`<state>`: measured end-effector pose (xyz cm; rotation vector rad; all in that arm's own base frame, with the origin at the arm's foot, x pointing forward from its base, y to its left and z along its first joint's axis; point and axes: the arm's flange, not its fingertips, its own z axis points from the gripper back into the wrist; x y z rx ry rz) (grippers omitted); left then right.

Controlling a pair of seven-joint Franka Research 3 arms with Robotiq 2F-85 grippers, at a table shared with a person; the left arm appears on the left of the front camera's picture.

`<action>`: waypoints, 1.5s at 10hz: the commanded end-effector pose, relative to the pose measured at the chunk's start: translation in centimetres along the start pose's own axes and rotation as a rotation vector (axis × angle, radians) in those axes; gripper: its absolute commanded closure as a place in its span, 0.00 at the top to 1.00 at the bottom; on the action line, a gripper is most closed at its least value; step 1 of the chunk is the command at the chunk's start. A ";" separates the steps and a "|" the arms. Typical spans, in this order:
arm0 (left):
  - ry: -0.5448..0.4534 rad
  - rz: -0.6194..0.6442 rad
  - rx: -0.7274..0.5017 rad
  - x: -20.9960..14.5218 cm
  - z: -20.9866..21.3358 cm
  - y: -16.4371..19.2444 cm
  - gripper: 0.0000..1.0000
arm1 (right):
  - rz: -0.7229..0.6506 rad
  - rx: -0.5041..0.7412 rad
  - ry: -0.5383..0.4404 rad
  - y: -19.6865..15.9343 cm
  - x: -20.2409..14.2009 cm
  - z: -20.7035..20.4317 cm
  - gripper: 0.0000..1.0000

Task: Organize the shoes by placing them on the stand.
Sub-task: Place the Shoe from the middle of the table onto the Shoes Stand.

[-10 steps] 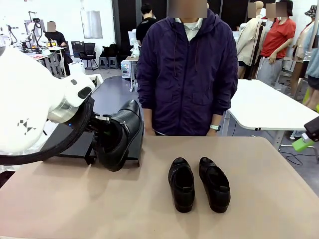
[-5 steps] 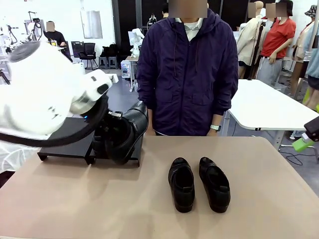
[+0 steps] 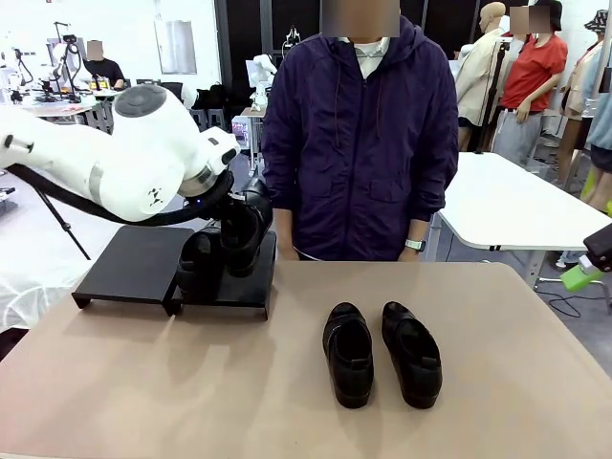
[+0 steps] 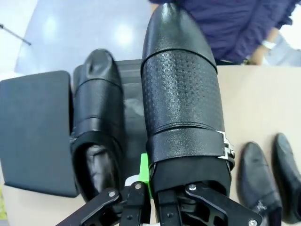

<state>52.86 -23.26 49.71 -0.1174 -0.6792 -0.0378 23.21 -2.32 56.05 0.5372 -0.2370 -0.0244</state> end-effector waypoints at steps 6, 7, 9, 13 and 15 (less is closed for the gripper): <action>-0.005 -0.002 0.103 0.0 -7.2 -1.8 0.00 | 0.019 0.017 -0.006 0.0 0.1 0.1 1.00; 0.010 0.003 0.113 -0.2 -7.7 -1.6 0.00 | 0.019 0.017 -0.006 0.0 0.1 0.1 1.00; 0.015 0.009 0.117 -0.6 -8.1 -1.3 0.00 | 0.019 0.017 -0.006 0.0 0.1 0.1 1.00; -0.009 -0.020 0.127 -0.9 -8.3 -1.4 0.11 | 0.019 0.017 -0.006 0.0 0.1 0.1 1.00; -0.035 -0.020 0.120 -0.6 -7.3 -1.5 1.00 | 0.019 0.017 -0.006 0.0 0.1 0.1 1.00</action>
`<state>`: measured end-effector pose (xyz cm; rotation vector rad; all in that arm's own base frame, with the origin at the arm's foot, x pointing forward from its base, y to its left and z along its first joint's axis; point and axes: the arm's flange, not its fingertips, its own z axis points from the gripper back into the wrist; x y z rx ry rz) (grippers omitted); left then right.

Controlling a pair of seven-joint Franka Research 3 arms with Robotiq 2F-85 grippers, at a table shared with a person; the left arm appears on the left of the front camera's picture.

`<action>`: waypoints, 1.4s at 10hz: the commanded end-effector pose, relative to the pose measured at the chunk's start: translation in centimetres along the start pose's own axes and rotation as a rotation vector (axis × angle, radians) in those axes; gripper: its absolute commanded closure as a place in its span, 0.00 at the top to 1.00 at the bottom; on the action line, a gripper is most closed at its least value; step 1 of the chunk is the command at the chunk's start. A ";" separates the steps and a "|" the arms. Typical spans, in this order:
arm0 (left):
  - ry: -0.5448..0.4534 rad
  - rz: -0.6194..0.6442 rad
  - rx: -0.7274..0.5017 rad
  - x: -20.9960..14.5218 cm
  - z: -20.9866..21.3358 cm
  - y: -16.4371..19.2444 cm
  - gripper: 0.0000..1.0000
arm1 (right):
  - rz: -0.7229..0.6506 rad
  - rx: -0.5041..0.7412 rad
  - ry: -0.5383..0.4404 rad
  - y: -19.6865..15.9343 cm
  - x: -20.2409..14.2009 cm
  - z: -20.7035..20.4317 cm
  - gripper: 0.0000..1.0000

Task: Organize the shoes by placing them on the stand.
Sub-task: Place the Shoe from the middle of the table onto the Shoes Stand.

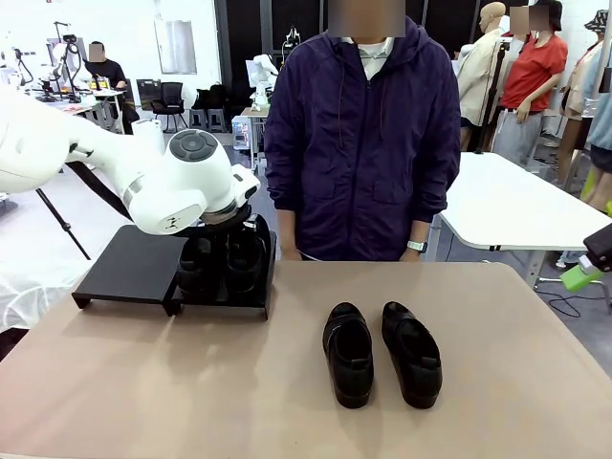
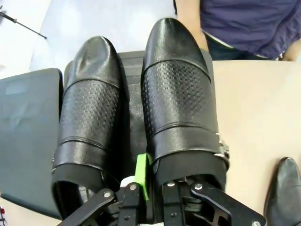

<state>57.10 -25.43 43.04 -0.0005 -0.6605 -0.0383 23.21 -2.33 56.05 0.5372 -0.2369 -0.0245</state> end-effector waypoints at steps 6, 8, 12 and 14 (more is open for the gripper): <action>-0.132 -0.024 -0.047 2.5 10.7 1.6 1.00 | 0.019 0.017 -0.006 0.0 0.1 0.1 1.00; -0.043 -0.063 -0.116 2.6 13.4 3.2 1.00 | 0.019 0.017 -0.006 0.0 0.1 0.1 1.00; 0.462 -0.295 -0.351 0.1 17.1 10.3 1.00 | 0.019 0.017 -0.006 0.0 0.1 0.1 1.00; 0.534 -0.400 -0.446 -2.7 20.0 14.7 1.00 | 0.019 0.017 -0.006 0.0 0.1 0.1 1.00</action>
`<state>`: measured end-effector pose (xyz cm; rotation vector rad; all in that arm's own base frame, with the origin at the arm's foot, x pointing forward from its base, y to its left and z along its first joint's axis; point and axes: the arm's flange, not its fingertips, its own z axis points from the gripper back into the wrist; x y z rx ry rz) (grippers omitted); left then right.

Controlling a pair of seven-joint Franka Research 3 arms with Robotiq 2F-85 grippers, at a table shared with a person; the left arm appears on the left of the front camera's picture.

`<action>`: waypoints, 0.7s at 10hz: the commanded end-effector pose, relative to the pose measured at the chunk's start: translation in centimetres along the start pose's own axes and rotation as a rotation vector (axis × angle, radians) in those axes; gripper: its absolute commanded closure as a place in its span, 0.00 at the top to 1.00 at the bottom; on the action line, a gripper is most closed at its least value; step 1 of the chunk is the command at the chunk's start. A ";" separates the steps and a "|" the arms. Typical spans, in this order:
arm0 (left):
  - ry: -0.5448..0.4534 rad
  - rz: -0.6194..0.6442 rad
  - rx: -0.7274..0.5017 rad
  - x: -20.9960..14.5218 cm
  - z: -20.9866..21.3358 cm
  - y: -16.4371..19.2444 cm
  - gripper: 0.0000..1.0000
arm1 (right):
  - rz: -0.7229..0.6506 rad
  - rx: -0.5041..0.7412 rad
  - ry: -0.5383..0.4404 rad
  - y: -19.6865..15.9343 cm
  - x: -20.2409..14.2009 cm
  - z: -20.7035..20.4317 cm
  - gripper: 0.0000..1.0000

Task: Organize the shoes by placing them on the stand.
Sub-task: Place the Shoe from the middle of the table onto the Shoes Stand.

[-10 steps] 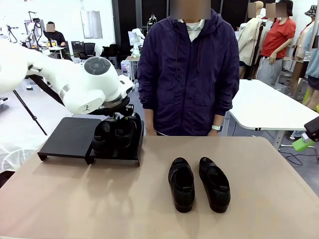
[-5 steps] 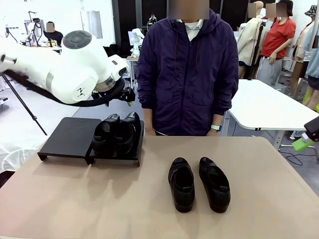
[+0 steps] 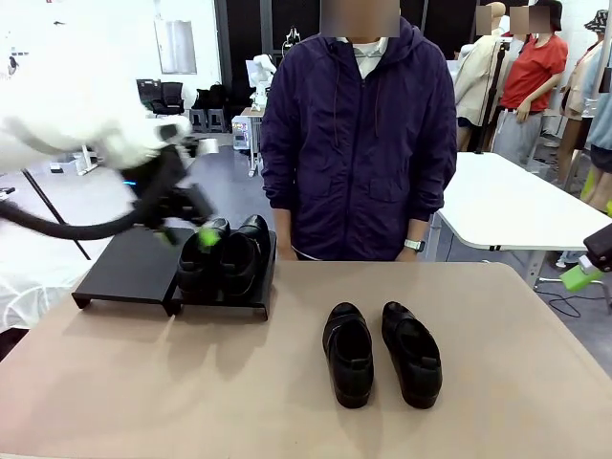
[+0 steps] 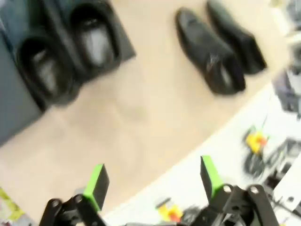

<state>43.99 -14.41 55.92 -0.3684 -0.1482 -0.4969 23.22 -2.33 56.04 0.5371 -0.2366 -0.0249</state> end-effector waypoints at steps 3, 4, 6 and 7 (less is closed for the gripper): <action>-0.106 0.154 -0.022 -13.1 8.0 6.5 1.00 | 0.020 0.017 -0.006 0.0 0.1 0.1 1.00; -0.185 0.267 -0.055 -17.7 8.6 7.1 1.00 | 0.020 0.017 -0.006 0.0 0.1 0.1 1.00; -0.358 0.375 -0.076 -25.5 7.1 5.7 1.00 | 0.020 0.017 -0.006 0.0 0.1 0.1 1.00; -0.370 0.423 -0.093 -26.7 6.0 5.8 1.00 | 0.020 0.017 -0.006 0.0 0.1 0.1 1.00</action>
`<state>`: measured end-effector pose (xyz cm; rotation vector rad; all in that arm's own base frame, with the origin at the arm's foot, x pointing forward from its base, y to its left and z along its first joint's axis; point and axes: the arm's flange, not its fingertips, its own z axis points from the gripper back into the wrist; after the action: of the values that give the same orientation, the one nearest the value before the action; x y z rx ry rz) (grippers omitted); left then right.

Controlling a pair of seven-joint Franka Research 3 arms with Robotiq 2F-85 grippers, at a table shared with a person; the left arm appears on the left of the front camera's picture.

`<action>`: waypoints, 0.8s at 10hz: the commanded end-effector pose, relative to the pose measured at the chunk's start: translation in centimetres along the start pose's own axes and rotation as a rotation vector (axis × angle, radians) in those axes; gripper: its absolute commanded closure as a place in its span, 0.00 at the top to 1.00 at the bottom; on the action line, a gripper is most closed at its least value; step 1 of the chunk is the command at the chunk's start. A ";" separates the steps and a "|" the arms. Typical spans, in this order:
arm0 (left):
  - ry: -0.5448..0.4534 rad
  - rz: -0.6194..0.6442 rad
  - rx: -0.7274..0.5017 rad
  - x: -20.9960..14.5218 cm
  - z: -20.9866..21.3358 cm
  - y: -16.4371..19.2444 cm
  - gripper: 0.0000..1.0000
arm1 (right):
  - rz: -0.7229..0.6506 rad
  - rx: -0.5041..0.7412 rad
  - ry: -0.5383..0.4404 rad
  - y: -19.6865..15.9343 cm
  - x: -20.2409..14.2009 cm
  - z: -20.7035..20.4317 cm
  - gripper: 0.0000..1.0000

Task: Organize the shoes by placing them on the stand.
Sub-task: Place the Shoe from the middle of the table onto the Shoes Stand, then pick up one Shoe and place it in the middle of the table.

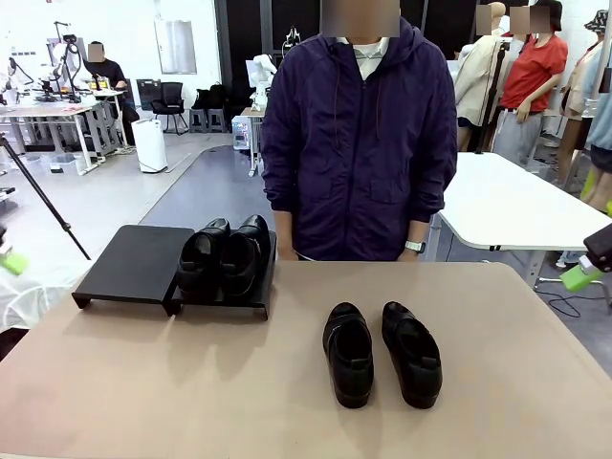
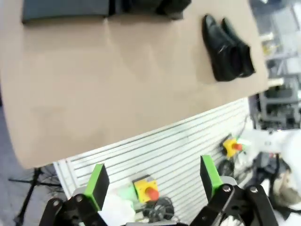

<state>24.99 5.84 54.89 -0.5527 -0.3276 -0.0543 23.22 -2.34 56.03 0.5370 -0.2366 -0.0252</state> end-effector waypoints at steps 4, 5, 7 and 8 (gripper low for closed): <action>0.000 0.000 0.000 0.0 0.0 0.0 1.00 | 0.020 0.017 -0.006 0.1 0.1 0.1 1.00; 0.000 0.000 0.000 0.0 0.0 0.0 1.00 | 0.020 0.017 -0.006 0.1 0.1 0.1 1.00; 0.000 0.000 0.000 0.0 0.0 0.0 1.00 | 0.020 0.017 -0.006 0.1 0.1 0.1 1.00; 0.000 0.000 0.000 0.0 0.0 0.0 1.00 | 0.020 0.017 -0.006 0.1 0.1 0.1 1.00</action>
<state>24.97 5.39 54.60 -0.5596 -0.3315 -0.0454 23.21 -2.34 56.04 0.5370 -0.2368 -0.0252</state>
